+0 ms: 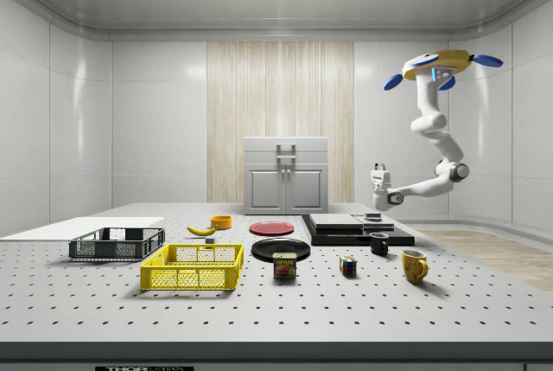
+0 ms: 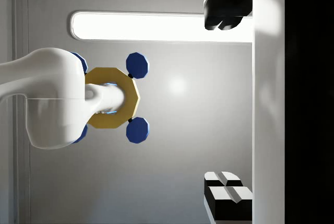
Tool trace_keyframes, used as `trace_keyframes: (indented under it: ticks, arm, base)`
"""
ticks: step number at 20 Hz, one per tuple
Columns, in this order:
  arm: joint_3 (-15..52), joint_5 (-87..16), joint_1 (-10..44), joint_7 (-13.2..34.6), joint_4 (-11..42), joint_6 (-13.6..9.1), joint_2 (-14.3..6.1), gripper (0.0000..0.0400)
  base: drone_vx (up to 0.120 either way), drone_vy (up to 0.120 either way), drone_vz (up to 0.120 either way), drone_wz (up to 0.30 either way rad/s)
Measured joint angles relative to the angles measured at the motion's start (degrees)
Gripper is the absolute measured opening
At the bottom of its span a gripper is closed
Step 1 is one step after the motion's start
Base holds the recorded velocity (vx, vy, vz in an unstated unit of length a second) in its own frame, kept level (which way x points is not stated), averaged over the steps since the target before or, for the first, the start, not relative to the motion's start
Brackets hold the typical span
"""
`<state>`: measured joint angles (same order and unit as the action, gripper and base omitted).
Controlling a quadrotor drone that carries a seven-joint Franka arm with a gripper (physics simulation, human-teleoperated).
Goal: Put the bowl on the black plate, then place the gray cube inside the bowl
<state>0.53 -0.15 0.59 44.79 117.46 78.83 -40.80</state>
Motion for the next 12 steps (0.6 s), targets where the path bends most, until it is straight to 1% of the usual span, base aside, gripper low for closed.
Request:
trace_keyframes:
  ticks: [10, 12]
  arm:
    - [1.10, -1.53, 0.35, 0.19, 0.32, 0.44, -0.31, 0.0400]
    - [1.64, -2.28, 0.52, 0.29, 0.40, 0.53, -0.38, 0.0400]
  base:
    - [0.120, 0.000, 0.000, 0.000]
    - [0.120, 0.000, -0.120, 0.000]
